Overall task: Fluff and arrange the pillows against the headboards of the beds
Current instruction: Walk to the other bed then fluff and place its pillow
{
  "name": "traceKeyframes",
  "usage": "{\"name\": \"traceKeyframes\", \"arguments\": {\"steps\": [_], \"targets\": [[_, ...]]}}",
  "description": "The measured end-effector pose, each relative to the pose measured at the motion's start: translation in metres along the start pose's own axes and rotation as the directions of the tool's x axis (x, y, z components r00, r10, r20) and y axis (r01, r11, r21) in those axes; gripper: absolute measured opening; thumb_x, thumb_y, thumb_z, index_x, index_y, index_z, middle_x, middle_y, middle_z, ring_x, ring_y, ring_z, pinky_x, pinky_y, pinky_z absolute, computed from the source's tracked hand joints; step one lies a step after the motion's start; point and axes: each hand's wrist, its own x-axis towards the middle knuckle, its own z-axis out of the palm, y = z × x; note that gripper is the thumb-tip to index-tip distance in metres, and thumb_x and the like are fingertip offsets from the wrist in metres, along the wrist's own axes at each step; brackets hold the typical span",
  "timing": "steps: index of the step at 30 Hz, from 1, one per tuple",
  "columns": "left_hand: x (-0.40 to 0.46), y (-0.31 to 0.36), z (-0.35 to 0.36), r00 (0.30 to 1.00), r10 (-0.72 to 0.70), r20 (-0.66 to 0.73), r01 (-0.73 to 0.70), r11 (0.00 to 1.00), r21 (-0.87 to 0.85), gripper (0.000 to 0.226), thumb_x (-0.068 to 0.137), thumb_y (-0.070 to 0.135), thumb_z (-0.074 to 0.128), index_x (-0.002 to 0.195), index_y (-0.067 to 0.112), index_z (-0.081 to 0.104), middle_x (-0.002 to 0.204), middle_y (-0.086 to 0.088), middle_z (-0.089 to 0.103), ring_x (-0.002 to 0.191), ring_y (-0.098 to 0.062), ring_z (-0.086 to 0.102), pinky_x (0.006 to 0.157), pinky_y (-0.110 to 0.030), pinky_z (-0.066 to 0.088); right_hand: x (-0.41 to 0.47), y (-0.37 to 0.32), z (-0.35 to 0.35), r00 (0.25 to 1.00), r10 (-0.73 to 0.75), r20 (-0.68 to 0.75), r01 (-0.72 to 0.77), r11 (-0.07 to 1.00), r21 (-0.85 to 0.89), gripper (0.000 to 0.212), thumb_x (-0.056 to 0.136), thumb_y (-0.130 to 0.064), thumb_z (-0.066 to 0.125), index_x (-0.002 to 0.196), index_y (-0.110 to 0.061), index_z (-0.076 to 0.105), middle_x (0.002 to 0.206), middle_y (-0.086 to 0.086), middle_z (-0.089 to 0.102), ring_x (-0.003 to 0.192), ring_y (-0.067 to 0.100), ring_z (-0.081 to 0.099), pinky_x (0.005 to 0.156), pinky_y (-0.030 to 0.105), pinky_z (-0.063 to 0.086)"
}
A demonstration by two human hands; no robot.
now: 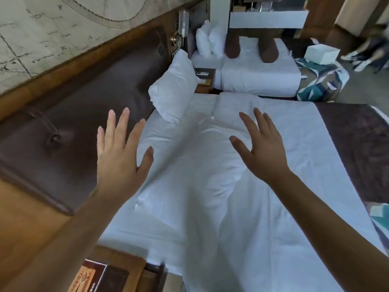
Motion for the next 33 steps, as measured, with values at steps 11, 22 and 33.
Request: {"name": "traceKeyframes", "arguments": {"steps": [11,22,33], "targets": [[0.032,0.028,0.133,0.985,0.098,0.14,-0.086,0.992,-0.089,0.062,0.102,0.046,0.042,0.155,0.012,0.045,0.172,-0.015,0.024,0.161,-0.039,0.012,0.124,-0.067,0.019,0.022,0.108,0.074,0.958,0.282,0.052,-0.284,0.957,0.056,0.074,0.095,-0.068,0.041,0.158,-0.029,0.034,0.168,0.01,0.025,0.155,0.033,0.022,0.119,0.052,0.029],[-0.049,0.029,0.259,0.835,0.069,0.546,0.037,0.983,-0.181,0.069,0.102,0.056,0.044,0.161,0.021,0.035,0.175,-0.003,0.013,0.163,-0.027,0.003,0.13,-0.054,0.008,-0.084,0.191,0.191,0.721,0.599,0.348,-0.574,0.798,-0.185,0.073,0.099,-0.059,0.048,0.16,-0.025,0.028,0.169,0.012,0.021,0.155,0.036,0.022,0.116,0.059,0.033],[-0.142,0.018,0.364,0.751,0.062,0.657,0.093,0.976,-0.198,0.079,0.099,0.075,0.032,0.158,0.023,0.041,0.173,-0.003,0.022,0.162,-0.035,0.008,0.125,-0.069,0.013,-0.153,0.173,0.281,0.48,0.713,0.512,-0.738,0.643,-0.204,0.076,0.098,-0.063,0.047,0.161,-0.029,0.023,0.17,0.003,0.02,0.154,0.027,0.025,0.12,0.048,0.027]]}}
